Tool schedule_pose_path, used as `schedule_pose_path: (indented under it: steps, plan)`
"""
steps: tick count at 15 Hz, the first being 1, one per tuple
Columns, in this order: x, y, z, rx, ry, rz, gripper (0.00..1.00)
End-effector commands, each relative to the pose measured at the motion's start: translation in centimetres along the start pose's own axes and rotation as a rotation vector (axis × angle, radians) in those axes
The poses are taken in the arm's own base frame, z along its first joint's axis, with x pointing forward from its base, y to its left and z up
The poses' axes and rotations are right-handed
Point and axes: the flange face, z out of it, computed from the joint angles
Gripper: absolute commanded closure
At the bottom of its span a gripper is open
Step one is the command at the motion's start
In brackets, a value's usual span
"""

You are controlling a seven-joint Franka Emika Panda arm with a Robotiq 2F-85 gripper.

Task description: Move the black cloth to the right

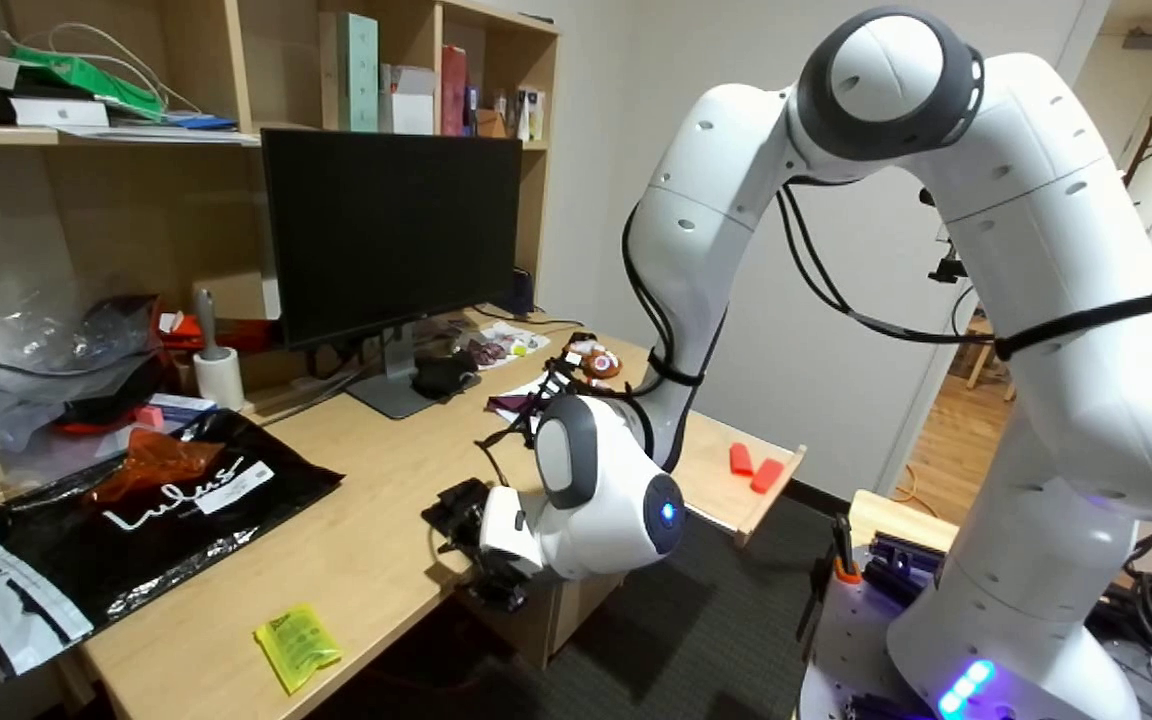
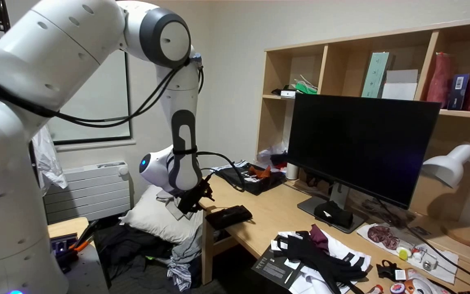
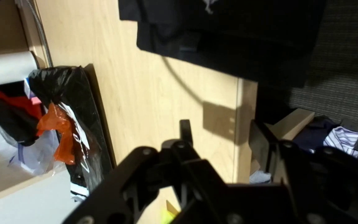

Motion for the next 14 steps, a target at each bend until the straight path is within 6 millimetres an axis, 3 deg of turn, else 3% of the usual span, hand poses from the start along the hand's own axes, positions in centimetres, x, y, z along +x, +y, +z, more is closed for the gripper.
schedule_pose_path:
  steps: [1,4,7,10,14]
  plan:
    - [-4.4,-1.9,0.2,0.075,-0.080,0.057,0.21]
    - [-6.7,-3.1,0.4,0.117,-0.111,0.083,0.03]
    - [-7.4,-3.5,0.8,0.133,-0.120,0.100,0.00]
    - [-7.0,-3.2,0.8,0.128,-0.114,0.105,0.00]
    - [-4.9,-2.3,0.3,0.091,-0.081,0.120,0.00]
